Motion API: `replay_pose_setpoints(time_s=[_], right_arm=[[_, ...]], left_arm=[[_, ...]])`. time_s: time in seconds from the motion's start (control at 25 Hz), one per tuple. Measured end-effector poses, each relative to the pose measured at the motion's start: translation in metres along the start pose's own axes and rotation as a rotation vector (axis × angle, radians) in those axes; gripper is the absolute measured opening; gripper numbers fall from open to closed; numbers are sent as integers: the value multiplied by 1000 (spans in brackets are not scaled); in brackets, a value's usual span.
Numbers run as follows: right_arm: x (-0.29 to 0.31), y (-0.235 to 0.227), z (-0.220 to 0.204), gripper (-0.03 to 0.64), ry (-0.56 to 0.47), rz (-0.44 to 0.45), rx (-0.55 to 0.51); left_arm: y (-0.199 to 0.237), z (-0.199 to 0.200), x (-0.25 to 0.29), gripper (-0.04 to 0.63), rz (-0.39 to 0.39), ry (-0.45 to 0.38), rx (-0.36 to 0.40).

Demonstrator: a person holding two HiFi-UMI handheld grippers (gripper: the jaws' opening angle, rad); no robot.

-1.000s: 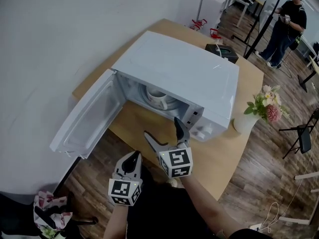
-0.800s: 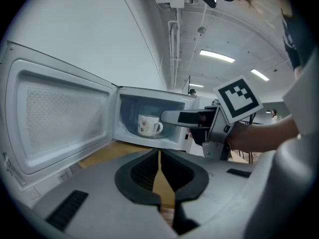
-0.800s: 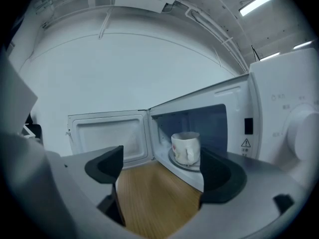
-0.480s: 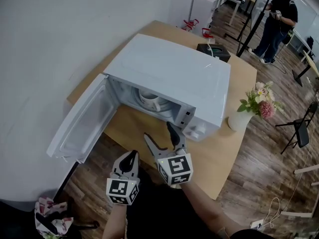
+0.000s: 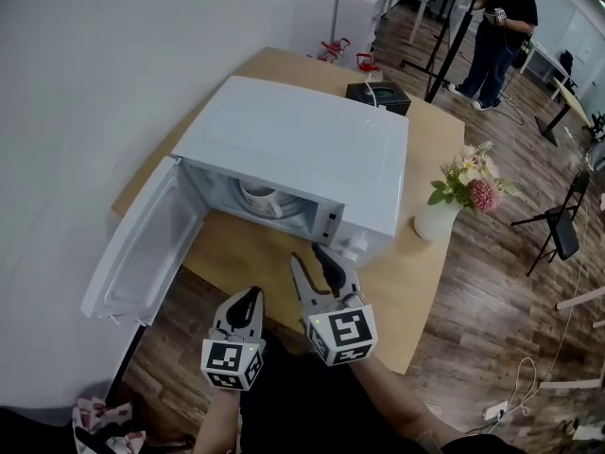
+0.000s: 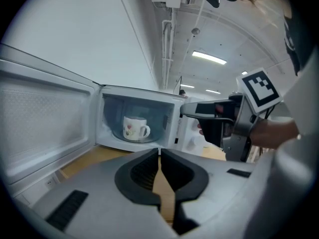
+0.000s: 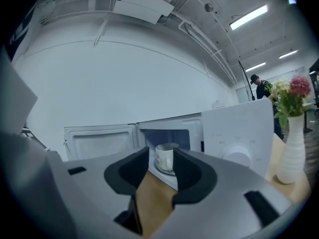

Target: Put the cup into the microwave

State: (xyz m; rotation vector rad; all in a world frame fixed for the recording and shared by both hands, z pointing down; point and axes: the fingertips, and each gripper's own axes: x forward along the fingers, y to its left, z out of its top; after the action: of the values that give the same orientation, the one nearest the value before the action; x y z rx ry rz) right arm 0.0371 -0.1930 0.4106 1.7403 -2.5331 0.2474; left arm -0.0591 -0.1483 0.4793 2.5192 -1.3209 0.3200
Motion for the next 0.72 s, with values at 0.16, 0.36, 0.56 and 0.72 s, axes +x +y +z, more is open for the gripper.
replay_pose_setpoints(time_s=[0.16, 0.36, 0.56, 0.72], right_arm=[[-22, -22, 1, 113, -5, -68, 19], [-50, -51, 1, 87, -8, -160, 60], [-81, -77, 5, 49, -29, -275, 104], [-110, -100, 9, 5, -59, -364, 160]], left_arm=[[-18, 5, 11, 17, -58, -1, 16], [-41, 15, 23, 17, -134, -8, 18], [-56, 37, 30, 17, -194, -41, -1], [-68, 51, 35, 17, -242, -59, 16]])
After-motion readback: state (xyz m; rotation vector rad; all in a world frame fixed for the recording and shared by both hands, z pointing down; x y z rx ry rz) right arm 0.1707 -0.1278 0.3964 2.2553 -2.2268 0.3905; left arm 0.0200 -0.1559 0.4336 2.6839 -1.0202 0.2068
